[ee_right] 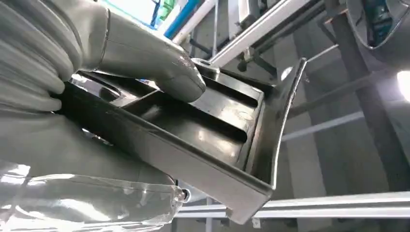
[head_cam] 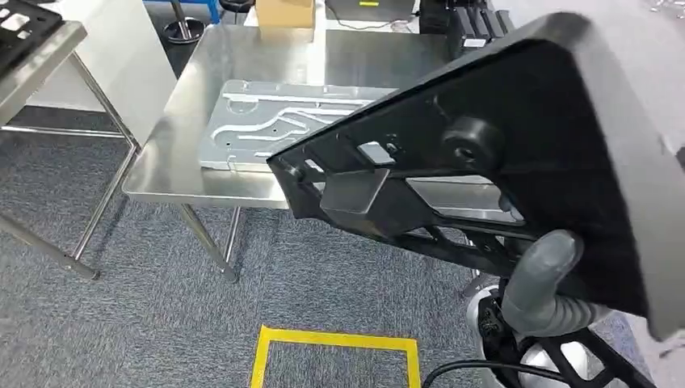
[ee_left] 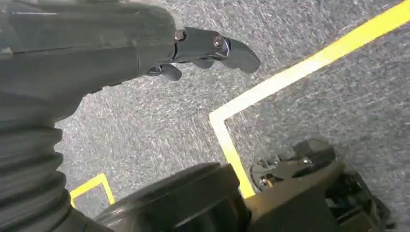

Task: Take the parts from the cabinet and place them on the table.

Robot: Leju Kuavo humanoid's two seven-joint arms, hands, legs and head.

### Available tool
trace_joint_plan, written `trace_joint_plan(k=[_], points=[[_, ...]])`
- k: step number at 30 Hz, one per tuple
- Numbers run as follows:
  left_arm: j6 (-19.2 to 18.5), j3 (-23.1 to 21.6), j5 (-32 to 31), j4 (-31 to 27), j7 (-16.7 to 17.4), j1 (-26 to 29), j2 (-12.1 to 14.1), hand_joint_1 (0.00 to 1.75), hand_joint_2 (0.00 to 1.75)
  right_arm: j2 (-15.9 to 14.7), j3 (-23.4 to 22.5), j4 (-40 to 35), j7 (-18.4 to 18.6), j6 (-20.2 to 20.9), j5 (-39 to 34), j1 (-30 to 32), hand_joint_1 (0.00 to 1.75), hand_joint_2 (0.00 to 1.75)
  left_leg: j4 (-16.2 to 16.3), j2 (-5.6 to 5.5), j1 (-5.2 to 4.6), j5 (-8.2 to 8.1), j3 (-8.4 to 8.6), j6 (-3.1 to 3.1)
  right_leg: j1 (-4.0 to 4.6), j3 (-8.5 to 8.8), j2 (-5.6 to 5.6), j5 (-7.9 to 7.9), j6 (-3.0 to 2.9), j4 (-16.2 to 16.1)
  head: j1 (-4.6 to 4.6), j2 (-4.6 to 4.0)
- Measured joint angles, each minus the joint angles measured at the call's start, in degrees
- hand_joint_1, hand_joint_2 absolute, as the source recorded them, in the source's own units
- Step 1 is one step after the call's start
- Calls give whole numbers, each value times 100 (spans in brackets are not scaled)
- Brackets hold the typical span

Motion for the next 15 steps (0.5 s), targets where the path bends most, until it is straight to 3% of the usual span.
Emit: trace_joint_plan(k=[1,2,3,4,5,6,7,8,9,10,12,13,14,15], points=[[0,-2,0,0,0,4,0,0,175,0,11,0,-2,0,9,-2,175,175,0,-8,0,-76,107,-14,8,83,0,268,-29,-376,0,2],[-7,-4,0,0,2,12,0,0,175,-2,15,-2,0,0,15,-2,175,175,-4,-5,0,-158,212,-28,37,180,-5,732,-79,-845,2,0],[-13,-9,-2,0,0,34,-9,0,175,-4,15,2,0,0,24,1,175,175,-5,-9,-13,-230,265,-50,72,191,-14,1331,-130,-1216,4,0],[-15,-13,-2,0,0,41,-17,0,175,-11,18,4,-9,0,26,5,175,175,-26,-34,-17,-283,287,-98,99,200,-3,1202,-147,-1196,-13,0],[-13,-15,9,0,2,43,-19,0,175,-13,22,-2,-7,0,33,-2,175,175,-82,-18,-12,-326,292,-135,104,226,0,1219,-182,-1197,2,2],[-13,-15,7,0,2,37,-20,0,175,-13,26,-4,-2,0,33,-7,175,175,-64,-11,-14,-292,405,-151,108,240,20,1206,-204,-1256,7,0],[-11,-15,4,0,0,31,-17,0,175,-13,33,-9,0,2,48,-14,175,175,-21,-11,-21,-188,374,-213,95,317,17,1165,-265,-1297,4,0],[0,-15,4,0,0,31,-4,0,175,-13,44,-9,-2,2,53,-10,175,175,124,-7,-36,-152,304,-249,57,432,17,1151,-288,-1362,4,2],[0,-17,0,0,0,28,-4,0,175,-13,55,-9,-4,2,53,-22,175,175,465,7,-18,-84,182,-256,48,545,0,1102,-333,-1410,-12,0],[0,-17,2,0,0,20,-2,0,175,-13,63,-9,-9,2,53,-33,175,175,848,14,-13,-143,-47,-269,42,610,-5,1052,-362,-1431,-33,2],[0,-17,15,0,-24,-9,6,0,175,-13,74,-7,-9,2,51,-31,175,175,1418,19,4,-562,-473,-306,41,711,-5,946,-361,-1431,-31,2],[0,-17,15,0,-24,-38,11,0,175,-13,79,-7,-9,2,53,-30,175,175,1565,21,10,-816,-643,-328,40,785,-4,884,-358,-1430,-30,0],[0,-17,18,0,-24,-50,11,0,175,-13,81,-7,-7,2,53,-27,175,175,1535,22,13,-877,-715,-341,39,858,0,826,-355,-1430,-26,0],[0,-17,18,0,-24,-52,15,0,175,-13,85,-7,-7,2,53,-24,175,175,1362,26,15,-774,-710,-339,38,940,7,769,-347,-1430,-31,2]])
